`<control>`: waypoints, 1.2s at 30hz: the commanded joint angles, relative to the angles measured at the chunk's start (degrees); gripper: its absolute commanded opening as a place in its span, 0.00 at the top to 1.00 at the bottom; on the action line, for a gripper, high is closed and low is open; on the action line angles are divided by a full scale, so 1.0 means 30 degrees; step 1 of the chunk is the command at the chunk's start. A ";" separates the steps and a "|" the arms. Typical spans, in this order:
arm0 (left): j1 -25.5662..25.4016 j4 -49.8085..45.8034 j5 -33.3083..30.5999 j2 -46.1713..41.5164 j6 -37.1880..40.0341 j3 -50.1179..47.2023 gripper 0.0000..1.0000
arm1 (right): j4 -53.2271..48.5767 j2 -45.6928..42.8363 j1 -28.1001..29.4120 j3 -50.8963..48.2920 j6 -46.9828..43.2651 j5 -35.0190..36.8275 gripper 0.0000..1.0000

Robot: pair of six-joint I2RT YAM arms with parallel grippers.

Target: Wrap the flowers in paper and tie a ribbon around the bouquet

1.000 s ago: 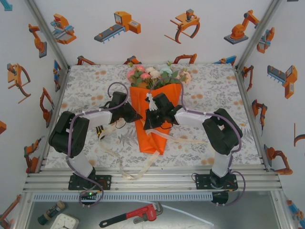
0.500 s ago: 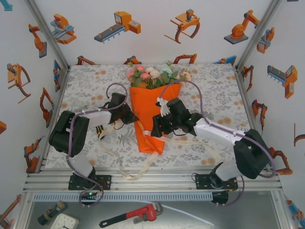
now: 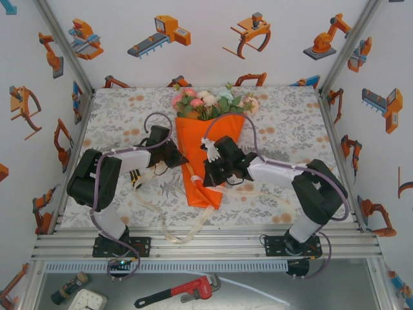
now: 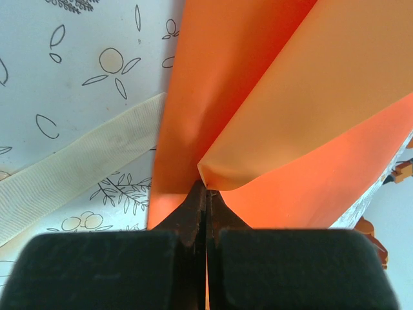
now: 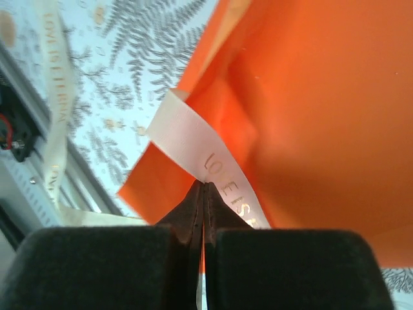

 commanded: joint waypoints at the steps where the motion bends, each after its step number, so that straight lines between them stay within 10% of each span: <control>1: 0.0200 0.0183 0.0121 0.0420 0.0101 0.0140 1.00 | 0.0783 -0.2668 0.0399 -0.0752 0.0516 -0.0516 1.00; 11: 0.0525 0.0104 0.0040 0.1242 0.0409 0.0920 1.00 | -0.1291 -1.1142 0.1759 -0.4218 0.2443 0.3491 1.00; 13: 0.0476 0.0049 0.0221 0.1066 0.0601 0.0993 1.00 | -0.1882 -1.1835 0.1755 -0.4941 0.2579 0.5527 0.78; 17: 0.0395 -0.0127 0.0388 0.0712 0.0963 0.0909 1.00 | 0.0085 -0.9168 0.1759 -0.4542 0.0604 0.5551 0.48; 25: 0.0359 -0.0242 0.0912 0.0966 0.1330 0.1060 1.00 | -0.1152 -0.2081 0.1758 -0.0102 -0.7817 0.3690 0.44; 36: 0.0369 -0.0308 0.0881 0.1019 0.1361 0.1231 1.00 | 0.0357 0.0914 0.1736 0.0712 -0.9367 0.1803 0.48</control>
